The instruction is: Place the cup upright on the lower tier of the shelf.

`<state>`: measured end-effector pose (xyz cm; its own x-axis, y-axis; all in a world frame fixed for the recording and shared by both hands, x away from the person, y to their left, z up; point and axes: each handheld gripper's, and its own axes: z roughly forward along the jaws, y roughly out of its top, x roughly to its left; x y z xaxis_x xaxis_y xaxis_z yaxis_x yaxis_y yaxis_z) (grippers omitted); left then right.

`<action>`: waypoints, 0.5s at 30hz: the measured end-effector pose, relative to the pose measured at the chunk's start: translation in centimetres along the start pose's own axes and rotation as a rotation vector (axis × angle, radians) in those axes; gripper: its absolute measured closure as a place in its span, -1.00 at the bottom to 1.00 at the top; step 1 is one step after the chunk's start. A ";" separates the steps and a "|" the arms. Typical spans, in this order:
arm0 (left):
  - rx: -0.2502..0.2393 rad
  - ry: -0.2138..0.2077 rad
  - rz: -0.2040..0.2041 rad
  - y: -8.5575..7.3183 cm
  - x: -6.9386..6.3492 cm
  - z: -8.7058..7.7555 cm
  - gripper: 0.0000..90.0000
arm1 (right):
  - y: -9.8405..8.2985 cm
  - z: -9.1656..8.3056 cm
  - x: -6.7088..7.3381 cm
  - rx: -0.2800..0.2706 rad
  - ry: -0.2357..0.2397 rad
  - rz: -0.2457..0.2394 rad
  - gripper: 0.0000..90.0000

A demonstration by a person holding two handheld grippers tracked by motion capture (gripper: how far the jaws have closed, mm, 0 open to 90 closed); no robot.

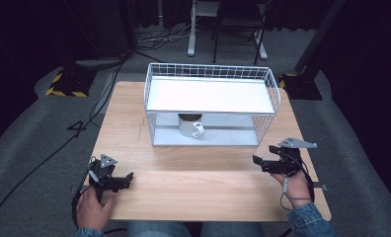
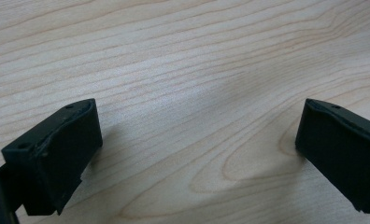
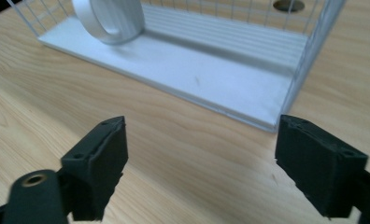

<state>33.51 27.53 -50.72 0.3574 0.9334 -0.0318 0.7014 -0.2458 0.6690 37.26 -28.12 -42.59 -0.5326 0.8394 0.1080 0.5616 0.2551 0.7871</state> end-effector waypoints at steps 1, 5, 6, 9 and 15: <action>0.000 0.000 0.000 0.0 0.0 0.0 -0.98 | -0.2 0.0 -0.2 0.016 -0.001 0.001 -0.65; 0.000 0.000 0.000 0.0 0.0 0.0 -0.98 | -1.1 0.3 -0.9 0.070 -0.002 -0.003 -0.67; 0.000 0.000 0.000 0.0 0.0 0.0 -0.98 | -1.4 0.4 -1.1 0.081 -0.002 -0.002 -0.67; 0.000 0.000 0.000 0.0 0.0 0.0 -0.98 | -2.2 0.6 -1.6 0.104 0.000 0.011 -0.67; 0.000 0.000 0.000 0.0 0.0 0.0 -0.98 | -4.3 1.1 -2.7 0.137 -0.002 0.034 -0.66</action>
<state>33.51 27.53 -50.72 0.3572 0.9335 -0.0316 0.7013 -0.2457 0.6692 36.98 -30.90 -46.97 -0.5104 0.8497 0.1320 0.6607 0.2893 0.6927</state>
